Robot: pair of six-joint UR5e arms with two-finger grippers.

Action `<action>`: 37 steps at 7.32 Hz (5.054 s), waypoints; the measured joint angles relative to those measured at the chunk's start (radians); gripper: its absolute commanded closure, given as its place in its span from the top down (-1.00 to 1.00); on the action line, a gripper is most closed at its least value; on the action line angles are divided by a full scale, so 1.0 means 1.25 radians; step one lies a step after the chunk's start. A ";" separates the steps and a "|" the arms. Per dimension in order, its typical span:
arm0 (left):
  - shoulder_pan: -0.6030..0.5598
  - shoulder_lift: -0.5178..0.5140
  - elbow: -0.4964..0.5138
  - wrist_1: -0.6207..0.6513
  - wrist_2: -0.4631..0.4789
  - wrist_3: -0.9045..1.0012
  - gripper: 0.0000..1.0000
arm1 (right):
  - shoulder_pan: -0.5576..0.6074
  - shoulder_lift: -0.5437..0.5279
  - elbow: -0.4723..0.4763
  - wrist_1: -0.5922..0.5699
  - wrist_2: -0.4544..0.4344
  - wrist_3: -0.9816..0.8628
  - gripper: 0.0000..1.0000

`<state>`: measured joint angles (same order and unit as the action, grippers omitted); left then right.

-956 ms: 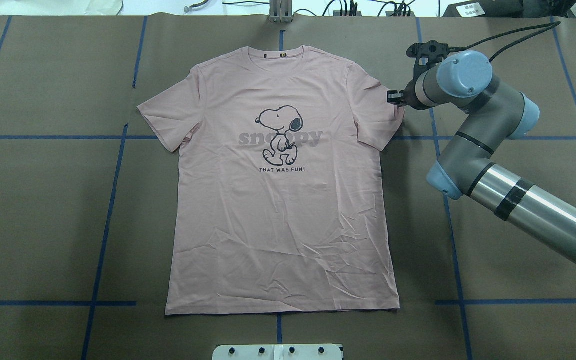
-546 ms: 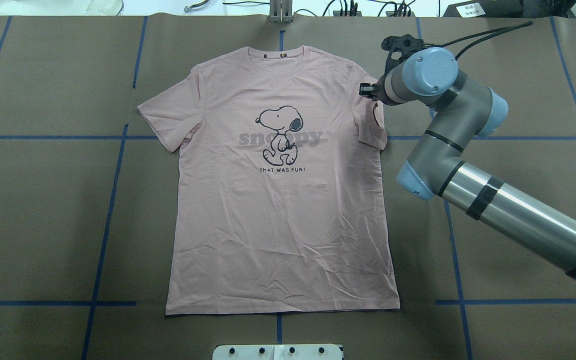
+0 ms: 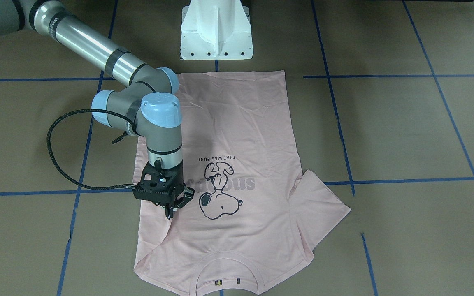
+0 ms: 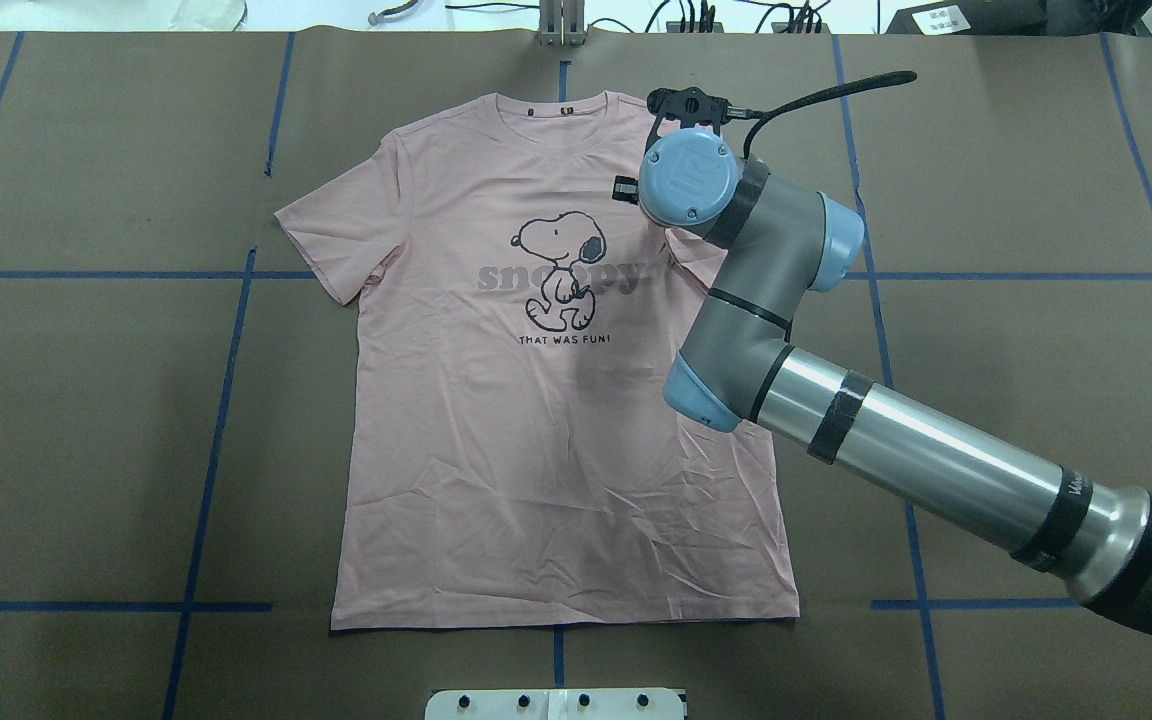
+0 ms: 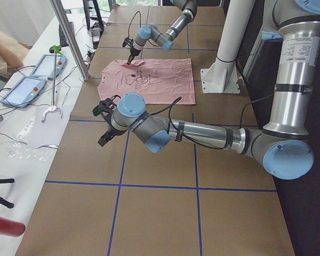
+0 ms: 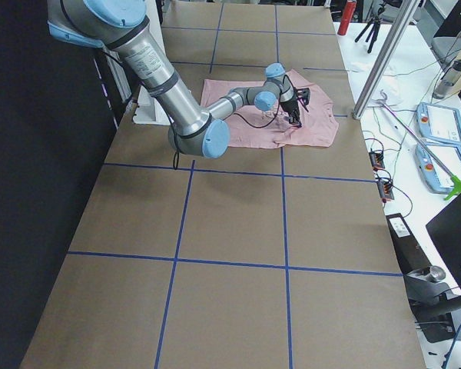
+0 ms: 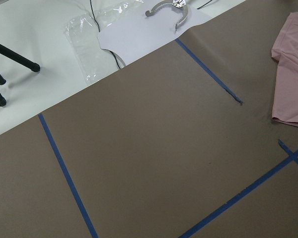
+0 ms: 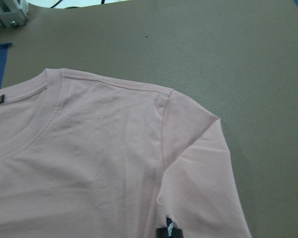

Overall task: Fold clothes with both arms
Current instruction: 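Fold the sleeve nearest the right gripper inward over the shirt body, then fold the sleeve nearest the left gripper inward while the right arm waits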

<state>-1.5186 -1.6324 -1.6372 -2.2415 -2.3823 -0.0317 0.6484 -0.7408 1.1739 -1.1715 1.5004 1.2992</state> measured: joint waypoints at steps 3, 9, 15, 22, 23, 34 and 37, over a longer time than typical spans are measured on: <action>0.003 0.000 0.002 -0.002 -0.001 -0.002 1.00 | 0.011 0.010 0.006 -0.002 0.040 -0.068 1.00; 0.228 -0.095 0.014 -0.036 0.128 -0.445 0.44 | 0.301 -0.290 0.279 -0.004 0.484 -0.494 1.00; 0.487 -0.327 0.266 -0.074 0.469 -0.756 0.22 | 0.455 -0.446 0.312 0.003 0.593 -0.741 1.00; 0.540 -0.370 0.376 -0.150 0.519 -0.793 0.11 | 0.456 -0.449 0.309 0.003 0.591 -0.742 1.00; 0.541 -0.366 0.373 -0.157 0.519 -0.792 0.08 | 0.456 -0.451 0.310 0.003 0.591 -0.742 1.00; 0.565 -0.362 0.274 -0.082 0.519 -0.794 -1.00 | 0.456 -0.450 0.311 0.003 0.591 -0.732 1.00; 0.597 -0.444 0.182 0.161 0.521 -0.894 -1.00 | 0.455 -0.449 0.312 0.003 0.589 -0.731 1.00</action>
<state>-0.7724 -2.1875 -1.4097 -2.0402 -1.7310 -1.1498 1.2178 -1.3020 1.5635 -1.1673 2.2372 0.3850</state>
